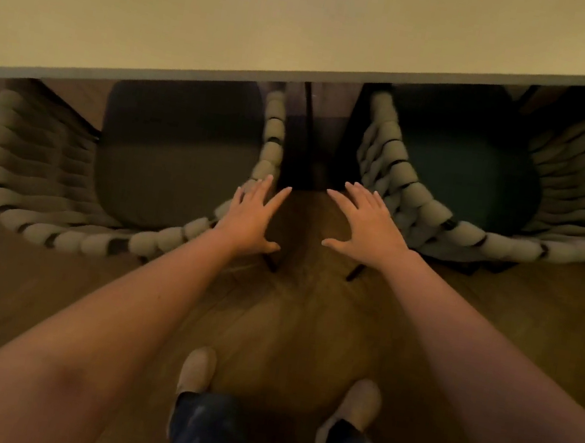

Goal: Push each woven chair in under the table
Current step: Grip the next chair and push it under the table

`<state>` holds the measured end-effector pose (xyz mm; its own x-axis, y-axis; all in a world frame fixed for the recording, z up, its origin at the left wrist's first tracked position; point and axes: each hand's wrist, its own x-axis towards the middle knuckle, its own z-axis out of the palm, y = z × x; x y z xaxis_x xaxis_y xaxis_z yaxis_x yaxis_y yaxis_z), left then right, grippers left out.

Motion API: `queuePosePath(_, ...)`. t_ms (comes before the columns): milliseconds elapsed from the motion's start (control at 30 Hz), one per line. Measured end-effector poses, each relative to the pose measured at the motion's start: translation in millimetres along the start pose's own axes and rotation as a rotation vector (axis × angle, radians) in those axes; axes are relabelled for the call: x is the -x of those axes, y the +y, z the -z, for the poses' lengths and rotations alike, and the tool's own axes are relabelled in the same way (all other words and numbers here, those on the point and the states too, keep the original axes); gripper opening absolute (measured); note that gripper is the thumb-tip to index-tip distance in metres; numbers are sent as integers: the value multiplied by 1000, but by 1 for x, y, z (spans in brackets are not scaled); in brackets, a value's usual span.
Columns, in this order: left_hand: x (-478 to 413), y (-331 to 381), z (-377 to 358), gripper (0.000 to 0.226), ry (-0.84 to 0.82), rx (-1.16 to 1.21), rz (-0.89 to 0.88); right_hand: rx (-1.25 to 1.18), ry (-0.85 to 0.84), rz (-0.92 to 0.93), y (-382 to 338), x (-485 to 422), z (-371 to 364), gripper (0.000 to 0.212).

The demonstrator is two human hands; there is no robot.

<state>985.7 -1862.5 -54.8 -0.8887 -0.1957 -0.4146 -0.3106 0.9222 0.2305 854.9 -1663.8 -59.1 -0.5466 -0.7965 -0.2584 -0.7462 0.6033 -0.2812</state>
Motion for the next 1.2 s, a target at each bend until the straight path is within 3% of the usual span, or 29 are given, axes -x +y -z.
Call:
queuePosePath(167,-47,129,-22,108,25,-68,-30,-3,-43,-70,136,70,43,90)
queuePosePath(300,-88,228,-26,109,50,-135,-169,47,-158,-222,231,102,59,100)
queuePosePath(500,-159,327,-41,90,-170,-234,-209,138,-344,-385,330,124,67,105)
queuePosePath(600,-177,351,-50,65,-187,-283,-199,167,-366,-371,370,128,62,97)
queuePosePath(800,-191,384,-60,33,-147,-262,-42,290,-362,-263,434,117,60,60)
queuePosePath(900,-194,389,-66,29,-141,-274,32,267,-433,-174,452,110,68,52)
queuePosePath(1200,-178,399,-74,35,-93,-253,109,271,-276,-20,458,125,57,39)
